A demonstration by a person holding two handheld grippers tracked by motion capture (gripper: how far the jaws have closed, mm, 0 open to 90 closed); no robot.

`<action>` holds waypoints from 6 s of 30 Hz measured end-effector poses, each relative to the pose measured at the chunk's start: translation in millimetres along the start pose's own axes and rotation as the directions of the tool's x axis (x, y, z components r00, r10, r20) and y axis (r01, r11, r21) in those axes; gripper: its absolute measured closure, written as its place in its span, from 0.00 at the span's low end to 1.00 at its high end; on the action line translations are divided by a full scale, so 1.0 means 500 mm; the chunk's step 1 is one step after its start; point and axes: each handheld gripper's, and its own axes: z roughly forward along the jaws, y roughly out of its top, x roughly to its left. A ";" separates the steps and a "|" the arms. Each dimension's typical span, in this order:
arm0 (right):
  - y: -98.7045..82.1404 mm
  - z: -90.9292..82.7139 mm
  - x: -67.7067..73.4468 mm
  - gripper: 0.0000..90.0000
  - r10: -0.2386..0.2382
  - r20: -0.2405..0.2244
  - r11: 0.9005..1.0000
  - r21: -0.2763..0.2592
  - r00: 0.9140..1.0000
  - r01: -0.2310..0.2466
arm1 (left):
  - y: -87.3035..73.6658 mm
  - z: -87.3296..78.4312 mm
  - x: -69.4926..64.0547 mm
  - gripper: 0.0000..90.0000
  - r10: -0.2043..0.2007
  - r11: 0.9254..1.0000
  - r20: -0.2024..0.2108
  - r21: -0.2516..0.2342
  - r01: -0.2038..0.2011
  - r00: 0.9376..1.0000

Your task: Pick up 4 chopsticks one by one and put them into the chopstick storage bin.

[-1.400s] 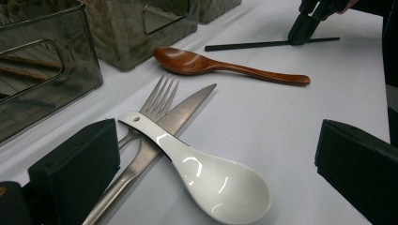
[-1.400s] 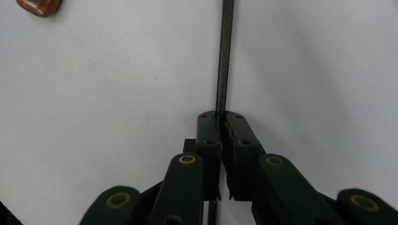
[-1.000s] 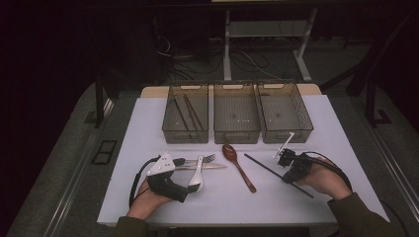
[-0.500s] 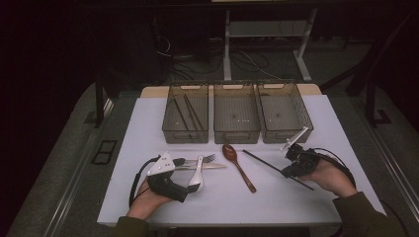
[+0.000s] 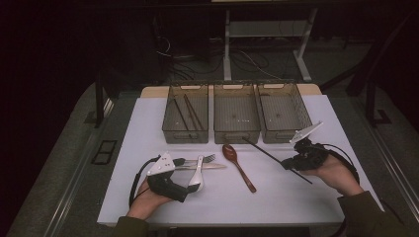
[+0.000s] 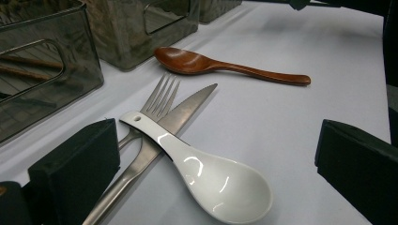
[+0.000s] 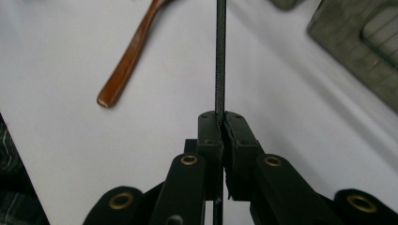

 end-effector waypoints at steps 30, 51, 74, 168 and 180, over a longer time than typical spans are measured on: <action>0.109 0.009 0.005 0.95 0.038 -0.023 0.934 -0.356 0.999 -0.044 | 0.001 0.003 -0.002 0.00 0.002 1.000 -0.002 0.004 -0.002 1.000; 0.321 0.069 0.037 0.95 0.045 -0.041 0.893 -0.446 0.998 -0.059 | 0.003 0.004 -0.004 0.00 0.002 1.000 0.008 -0.004 -0.002 1.000; 0.505 0.204 0.075 0.95 0.051 -0.014 0.892 -0.450 0.999 -0.052 | 0.005 0.000 -0.002 0.00 -0.004 1.000 0.021 -0.029 0.005 1.000; 0.284 0.135 0.064 0.38 -0.020 -0.089 0.909 -0.415 0.996 -0.019 | 0.002 0.005 -0.003 0.00 -0.006 1.000 -0.001 -0.005 0.006 1.000; 0.157 0.082 0.035 0.28 0.008 -0.095 0.896 -0.441 0.995 -0.050 | 0.001 0.007 -0.005 0.00 -0.005 1.000 -0.009 0.006 0.005 1.000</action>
